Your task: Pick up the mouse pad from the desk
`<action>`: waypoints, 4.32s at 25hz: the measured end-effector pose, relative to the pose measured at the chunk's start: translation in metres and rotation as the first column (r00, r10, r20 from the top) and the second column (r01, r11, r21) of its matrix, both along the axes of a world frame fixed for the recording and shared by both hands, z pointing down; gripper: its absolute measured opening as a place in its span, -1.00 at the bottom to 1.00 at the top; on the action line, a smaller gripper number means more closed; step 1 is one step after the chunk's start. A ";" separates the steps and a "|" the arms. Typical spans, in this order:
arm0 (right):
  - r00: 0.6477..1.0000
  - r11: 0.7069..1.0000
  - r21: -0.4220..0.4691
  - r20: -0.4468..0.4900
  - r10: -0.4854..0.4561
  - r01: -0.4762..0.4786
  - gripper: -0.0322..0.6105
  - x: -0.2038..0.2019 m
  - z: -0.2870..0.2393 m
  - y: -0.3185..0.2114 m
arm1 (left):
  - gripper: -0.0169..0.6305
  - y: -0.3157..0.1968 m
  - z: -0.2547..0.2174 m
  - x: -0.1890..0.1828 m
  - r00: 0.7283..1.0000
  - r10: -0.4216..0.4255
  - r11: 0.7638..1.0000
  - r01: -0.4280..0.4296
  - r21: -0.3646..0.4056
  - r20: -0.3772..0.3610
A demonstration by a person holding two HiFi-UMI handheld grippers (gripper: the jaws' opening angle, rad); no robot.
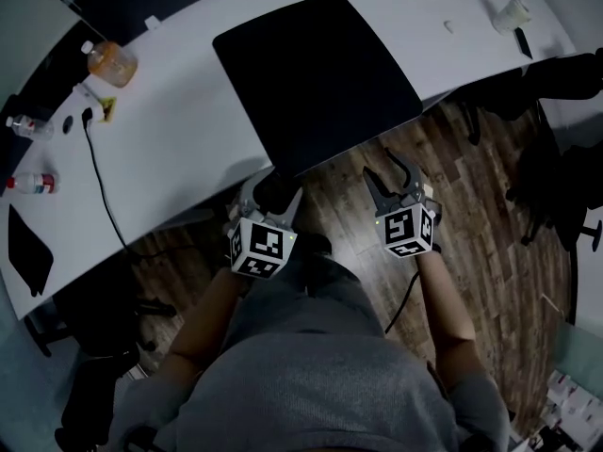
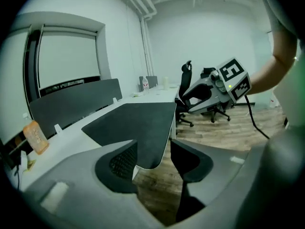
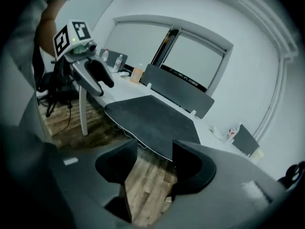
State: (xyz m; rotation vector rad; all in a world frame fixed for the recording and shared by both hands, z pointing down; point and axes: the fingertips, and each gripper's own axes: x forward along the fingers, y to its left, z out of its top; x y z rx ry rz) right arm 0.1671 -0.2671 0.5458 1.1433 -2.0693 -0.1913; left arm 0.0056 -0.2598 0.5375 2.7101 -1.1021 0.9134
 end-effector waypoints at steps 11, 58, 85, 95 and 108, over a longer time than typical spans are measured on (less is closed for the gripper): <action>0.955 0.998 0.002 -0.289 -0.065 0.068 -0.07 0.000 0.070 -0.044 | -0.22 -0.012 0.045 -0.006 0.973 0.006 0.996 -0.026 0.084 0.229; 0.992 0.994 0.041 0.080 0.097 -0.100 -0.85 -0.008 -0.007 -0.064 | -0.88 -0.030 0.030 -0.002 0.985 0.005 0.990 -0.030 0.140 0.174; 0.676 0.880 0.150 0.701 0.227 -0.451 -0.84 0.046 -0.200 0.022 | -0.88 -0.016 -0.186 0.030 0.888 0.142 0.942 0.014 0.334 -0.437; 0.548 0.792 0.158 0.799 0.249 -0.590 -0.85 0.083 -0.243 0.089 | -0.89 0.005 -0.234 0.074 0.684 0.282 0.953 -0.119 0.278 -0.673; 0.459 0.721 0.091 0.824 0.332 -0.687 -0.85 0.118 -0.228 0.152 | -0.89 0.029 -0.222 0.133 0.545 0.339 0.926 -0.336 0.171 -0.767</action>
